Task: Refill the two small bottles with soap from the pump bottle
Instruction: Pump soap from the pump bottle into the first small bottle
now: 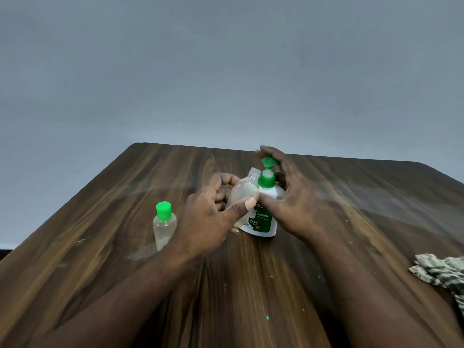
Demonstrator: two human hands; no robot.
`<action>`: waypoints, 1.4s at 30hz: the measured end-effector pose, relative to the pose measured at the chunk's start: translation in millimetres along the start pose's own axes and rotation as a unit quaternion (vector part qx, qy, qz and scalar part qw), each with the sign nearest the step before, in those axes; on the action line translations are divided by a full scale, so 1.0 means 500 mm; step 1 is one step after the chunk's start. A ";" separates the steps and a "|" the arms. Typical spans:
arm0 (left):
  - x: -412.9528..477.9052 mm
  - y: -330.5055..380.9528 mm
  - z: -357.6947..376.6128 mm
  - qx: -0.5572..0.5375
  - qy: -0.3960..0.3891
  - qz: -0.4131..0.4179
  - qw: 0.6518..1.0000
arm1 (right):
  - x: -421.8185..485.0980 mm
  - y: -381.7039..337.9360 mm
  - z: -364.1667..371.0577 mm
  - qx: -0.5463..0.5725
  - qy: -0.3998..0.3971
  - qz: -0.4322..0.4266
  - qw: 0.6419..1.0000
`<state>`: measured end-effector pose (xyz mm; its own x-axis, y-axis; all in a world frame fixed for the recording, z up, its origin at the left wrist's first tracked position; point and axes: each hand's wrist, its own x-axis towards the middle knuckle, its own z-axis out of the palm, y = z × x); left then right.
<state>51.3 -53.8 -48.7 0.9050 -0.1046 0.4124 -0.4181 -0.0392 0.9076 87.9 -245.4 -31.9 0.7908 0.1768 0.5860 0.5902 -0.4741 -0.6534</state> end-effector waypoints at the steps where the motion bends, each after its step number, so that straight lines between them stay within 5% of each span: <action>1: 0.000 0.000 0.000 -0.013 -0.005 -0.003 1.000 | -0.004 0.005 0.006 0.001 0.010 -0.007 1.000; 21: -0.004 -0.011 0.002 -0.177 -0.015 -0.025 0.984 | -0.014 0.015 0.034 -0.111 0.108 -0.092 0.984; 42: 0.000 -0.010 0.004 -0.171 -0.034 -0.038 0.984 | -0.010 0.024 0.044 -0.082 0.135 -0.109 0.981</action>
<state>53.3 -55.6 -53.3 0.9203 -0.1804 0.3471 -0.2888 0.2854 0.9139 94.4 -232.8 -53.2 0.5629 0.0644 0.8240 0.6893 -0.5866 -0.4251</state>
